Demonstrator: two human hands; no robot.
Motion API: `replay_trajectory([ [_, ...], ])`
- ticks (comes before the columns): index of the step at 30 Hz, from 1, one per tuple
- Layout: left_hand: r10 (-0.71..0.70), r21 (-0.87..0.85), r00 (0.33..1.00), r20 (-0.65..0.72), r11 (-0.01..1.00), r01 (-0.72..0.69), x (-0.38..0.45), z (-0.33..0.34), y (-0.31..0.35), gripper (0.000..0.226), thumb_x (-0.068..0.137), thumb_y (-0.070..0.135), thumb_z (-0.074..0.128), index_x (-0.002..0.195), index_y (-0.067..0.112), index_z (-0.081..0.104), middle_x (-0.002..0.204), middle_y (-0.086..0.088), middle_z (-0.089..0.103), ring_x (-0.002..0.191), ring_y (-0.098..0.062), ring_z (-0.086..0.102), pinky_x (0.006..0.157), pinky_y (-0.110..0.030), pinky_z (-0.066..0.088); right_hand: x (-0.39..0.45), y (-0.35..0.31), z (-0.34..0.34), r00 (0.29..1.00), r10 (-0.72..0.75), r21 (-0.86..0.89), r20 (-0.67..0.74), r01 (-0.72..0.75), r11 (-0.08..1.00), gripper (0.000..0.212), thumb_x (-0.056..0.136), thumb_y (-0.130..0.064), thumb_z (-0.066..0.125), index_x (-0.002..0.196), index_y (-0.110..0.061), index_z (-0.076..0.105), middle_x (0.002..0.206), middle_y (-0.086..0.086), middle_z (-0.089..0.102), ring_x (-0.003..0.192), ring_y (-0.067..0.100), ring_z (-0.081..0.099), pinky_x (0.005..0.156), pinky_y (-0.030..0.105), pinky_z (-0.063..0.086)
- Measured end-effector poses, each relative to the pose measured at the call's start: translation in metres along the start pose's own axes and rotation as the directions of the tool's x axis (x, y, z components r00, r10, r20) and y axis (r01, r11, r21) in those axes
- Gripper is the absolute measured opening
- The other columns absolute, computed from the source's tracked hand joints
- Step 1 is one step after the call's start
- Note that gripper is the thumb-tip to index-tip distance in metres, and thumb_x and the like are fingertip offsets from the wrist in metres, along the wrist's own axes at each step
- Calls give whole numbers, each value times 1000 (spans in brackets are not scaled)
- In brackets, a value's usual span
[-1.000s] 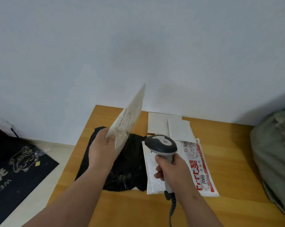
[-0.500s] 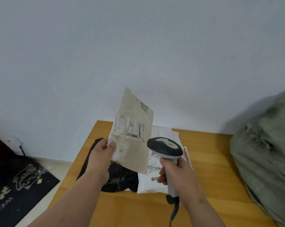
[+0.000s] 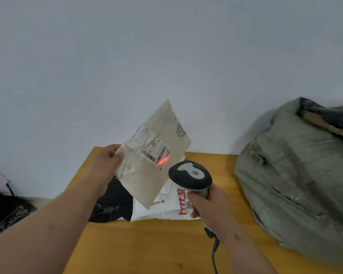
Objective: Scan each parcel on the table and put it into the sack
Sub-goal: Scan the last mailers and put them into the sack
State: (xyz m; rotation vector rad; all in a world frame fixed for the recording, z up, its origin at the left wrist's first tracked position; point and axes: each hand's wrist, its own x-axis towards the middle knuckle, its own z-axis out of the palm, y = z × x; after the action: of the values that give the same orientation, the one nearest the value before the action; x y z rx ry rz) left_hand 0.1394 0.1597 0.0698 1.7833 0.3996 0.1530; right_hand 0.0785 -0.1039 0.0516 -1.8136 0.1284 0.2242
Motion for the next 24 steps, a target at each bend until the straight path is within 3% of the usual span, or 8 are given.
replay_trajectory([
  [3, 37, 99, 999, 17, 994, -38, -2, 0, 15, 25, 98, 21, 57, 91, 38, 73, 91, -4, 72, 82, -32, 68, 81, -47, 56, -6, 4, -15, 996, -84, -56, 1, 84, 995, 3, 86, -12, 63, 84, -13, 62, 62, -1, 57, 59, 12, 53, 56, 24, 50],
  [5, 45, 124, 999, 30, 991, -48, -4, 5, 22, 28, 100, 15, 54, 89, 36, 70, 84, -2, 67, 71, -23, 63, 67, -34, 53, -10, 6, -23, 991, -133, -108, -2, 132, 985, 4, 87, -16, 64, 83, -17, 61, 61, -2, 60, 57, 9, 55, 59, 31, 52],
  [8, 58, 176, 996, 68, 982, -69, -8, 14, 30, 23, 101, 14, 52, 95, 29, 69, 86, -4, 63, 70, -19, 56, 58, -25, 45, -16, 7, -32, 983, -183, -136, 11, 182, 974, 9, 86, -17, 63, 83, -24, 60, 59, -7, 61, 54, 4, 55, 54, 26, 49],
  [11, 62, 213, 996, 67, 974, -75, -14, 15, 29, 23, 100, 20, 53, 95, 35, 70, 92, -5, 66, 77, -22, 59, 63, -29, 48, -21, 8, -38, 975, -219, -155, 18, 220, 963, 13, 85, -17, 64, 82, -28, 60, 60, -10, 62, 53, 2, 51, 53, 17, 41],
  [14, 45, 222, 997, 62, 973, -58, -20, 15, 26, 23, 98, 26, 56, 93, 42, 72, 99, -5, 70, 89, -29, 66, 79, -43, 55, -26, 8, -42, 972, -234, -188, 8, 231, 955, 14, 83, -16, 63, 78, -28, 57, 58, -14, 60, 51, 1, 51, 54, 20, 40],
  [18, 26, 159, 994, 102, 986, -42, -22, 20, 23, 21, 101, 16, 53, 98, 27, 70, 101, -15, 65, 82, -24, 59, 68, -31, 48, -32, 8, -42, 972, -233, -241, -1, 226, 944, 12, 84, -19, 61, 79, -28, 55, 58, -17, 62, 52, -1, 55, 56, 24, 39],
  [24, 23, 114, 991, 134, 993, -39, -16, 17, 25, 23, 101, 13, 52, 97, 25, 70, 89, -7, 69, 69, -20, 65, 69, -35, 51, -40, 5, -33, 977, -209, -281, -35, 191, 940, 10, 85, -20, 61, 86, -29, 58, 60, -21, 63, 55, -5, 56, 54, 18, 39],
])
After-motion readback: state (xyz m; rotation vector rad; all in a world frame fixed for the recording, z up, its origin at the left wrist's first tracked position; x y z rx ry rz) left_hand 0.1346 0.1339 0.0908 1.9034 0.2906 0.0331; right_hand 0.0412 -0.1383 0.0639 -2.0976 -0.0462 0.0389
